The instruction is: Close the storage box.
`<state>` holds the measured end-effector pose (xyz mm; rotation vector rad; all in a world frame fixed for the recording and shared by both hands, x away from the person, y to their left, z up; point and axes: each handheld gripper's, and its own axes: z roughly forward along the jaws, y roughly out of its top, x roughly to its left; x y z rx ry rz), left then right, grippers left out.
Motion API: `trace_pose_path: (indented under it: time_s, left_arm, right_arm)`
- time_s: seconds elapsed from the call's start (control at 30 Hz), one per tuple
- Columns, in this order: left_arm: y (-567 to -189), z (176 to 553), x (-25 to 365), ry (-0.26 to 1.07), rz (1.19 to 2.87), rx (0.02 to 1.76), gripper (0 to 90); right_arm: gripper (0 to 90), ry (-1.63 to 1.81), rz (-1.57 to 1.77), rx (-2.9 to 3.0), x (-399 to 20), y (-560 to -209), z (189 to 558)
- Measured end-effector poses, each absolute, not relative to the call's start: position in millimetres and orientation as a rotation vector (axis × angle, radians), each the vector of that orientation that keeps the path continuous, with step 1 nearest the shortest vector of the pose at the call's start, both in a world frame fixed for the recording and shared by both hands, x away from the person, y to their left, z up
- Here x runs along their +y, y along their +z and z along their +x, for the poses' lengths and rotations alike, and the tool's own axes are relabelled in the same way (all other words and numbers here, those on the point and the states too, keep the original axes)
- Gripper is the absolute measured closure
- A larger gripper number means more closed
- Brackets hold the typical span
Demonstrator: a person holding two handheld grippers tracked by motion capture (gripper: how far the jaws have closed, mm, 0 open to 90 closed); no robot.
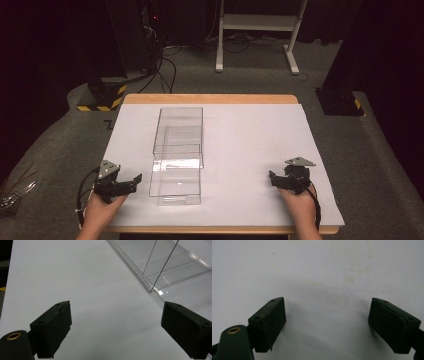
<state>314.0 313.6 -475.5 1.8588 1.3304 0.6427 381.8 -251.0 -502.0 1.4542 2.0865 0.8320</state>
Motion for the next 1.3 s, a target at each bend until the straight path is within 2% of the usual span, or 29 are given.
trace_pose_path:
  time_s: [1.3]
  left_arm:
    - [-429.3,287.0,290.6,0.661,1.808,1.176,12.0]
  right_arm:
    - [14.6,0.834,1.456,2.073,-250.6,-503.2,380.2]
